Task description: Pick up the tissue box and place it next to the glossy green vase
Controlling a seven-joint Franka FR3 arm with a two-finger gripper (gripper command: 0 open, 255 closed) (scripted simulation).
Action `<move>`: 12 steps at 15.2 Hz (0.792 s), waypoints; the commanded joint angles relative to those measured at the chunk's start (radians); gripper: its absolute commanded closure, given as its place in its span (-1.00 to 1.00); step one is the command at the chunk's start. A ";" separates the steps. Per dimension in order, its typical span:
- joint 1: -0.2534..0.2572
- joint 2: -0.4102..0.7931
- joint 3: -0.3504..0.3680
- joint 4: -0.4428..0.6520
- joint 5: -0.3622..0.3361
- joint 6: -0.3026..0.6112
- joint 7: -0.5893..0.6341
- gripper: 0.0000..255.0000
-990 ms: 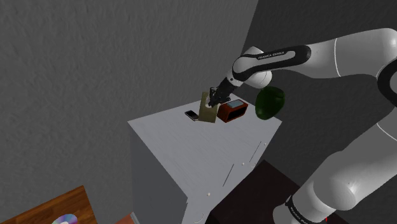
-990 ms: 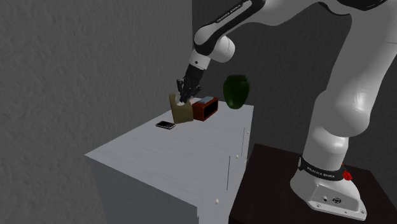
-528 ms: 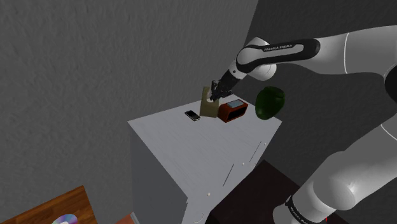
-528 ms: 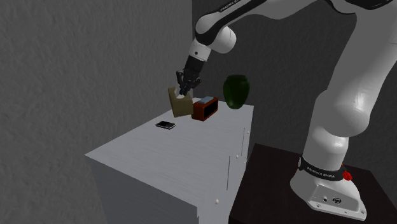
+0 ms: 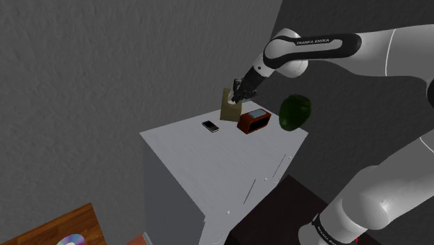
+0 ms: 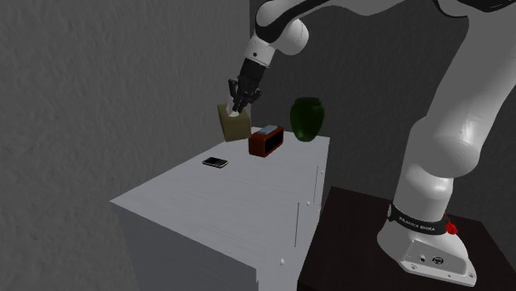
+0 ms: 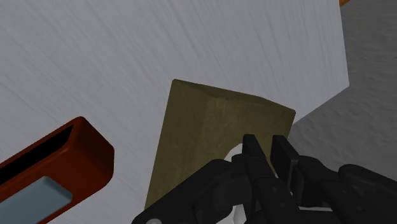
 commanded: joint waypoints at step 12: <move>-0.008 -0.020 -0.003 0.151 -0.034 -0.166 0.052 1.00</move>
